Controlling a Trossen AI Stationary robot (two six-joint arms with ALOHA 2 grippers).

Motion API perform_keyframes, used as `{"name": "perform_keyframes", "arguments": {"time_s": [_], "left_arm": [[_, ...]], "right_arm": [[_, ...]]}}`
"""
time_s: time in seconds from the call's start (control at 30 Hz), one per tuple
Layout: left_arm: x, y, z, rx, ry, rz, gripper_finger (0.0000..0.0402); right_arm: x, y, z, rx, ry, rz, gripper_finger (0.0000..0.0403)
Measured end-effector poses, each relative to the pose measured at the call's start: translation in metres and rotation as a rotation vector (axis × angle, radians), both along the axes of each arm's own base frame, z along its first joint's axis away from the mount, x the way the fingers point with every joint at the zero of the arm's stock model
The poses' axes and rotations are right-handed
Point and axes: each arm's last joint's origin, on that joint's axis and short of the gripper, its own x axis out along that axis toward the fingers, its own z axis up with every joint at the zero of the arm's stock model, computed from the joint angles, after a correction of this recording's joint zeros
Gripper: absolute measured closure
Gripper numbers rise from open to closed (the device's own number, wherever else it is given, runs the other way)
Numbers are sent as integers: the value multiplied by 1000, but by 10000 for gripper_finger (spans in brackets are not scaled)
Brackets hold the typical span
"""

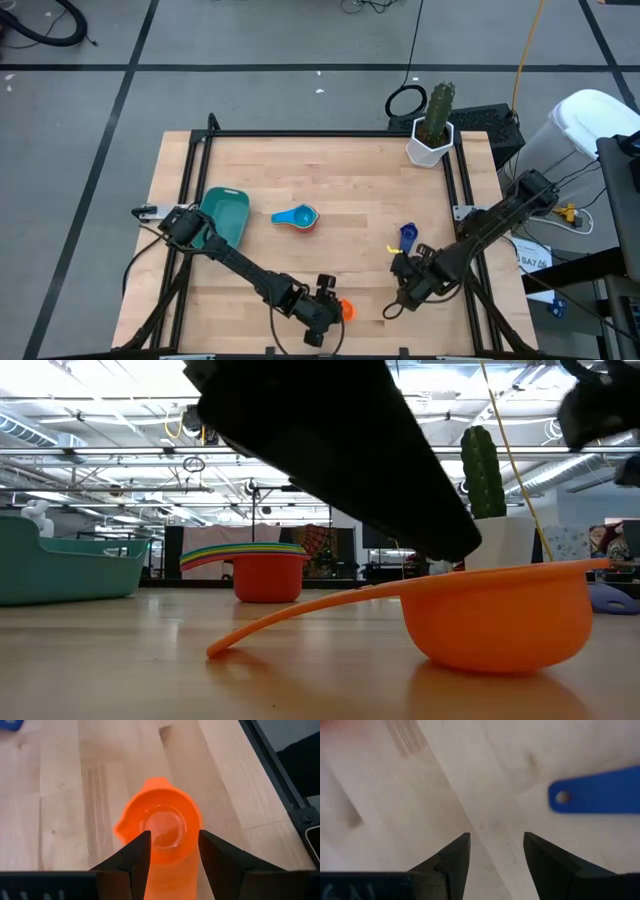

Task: Nest measuring cups in basket
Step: Stack the orange measuring cup into the light blue measuring cup

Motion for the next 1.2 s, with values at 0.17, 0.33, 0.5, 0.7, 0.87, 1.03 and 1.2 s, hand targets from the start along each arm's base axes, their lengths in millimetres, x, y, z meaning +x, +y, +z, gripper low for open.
{"name": "perform_keyframes", "arguments": {"time_s": [0.17, 0.33, 0.5, 0.7, 0.87, 1.03, 1.2], "left_arm": [[1, -1, 1, 5, -18, -16, 234], [4, 3, -9, 26, 2, -13, 234], [7, 7, -17, 47, 12, -10, 234], [10, 8, -18, 49, 0, -10, 234], [8, 12, -20, 98, 18, 23, 234], [6, 15, -23, 123, 57, 26, 265], [2, 16, -24, 134, 98, 26, 376]], "right_arm": [[-5, -16, 24, -31, -113, -14, 227], [-17, -40, 39, -141, -103, -48, 227], [-26, -59, 42, -233, 12, -30, 227], [-26, -68, 39, -295, 105, 112, 227], [-18, -70, 36, -295, 98, 165, 227], [-14, -70, 35, -287, 71, 178, 227], [-13, -71, 35, -308, 67, 171, 227]]}}
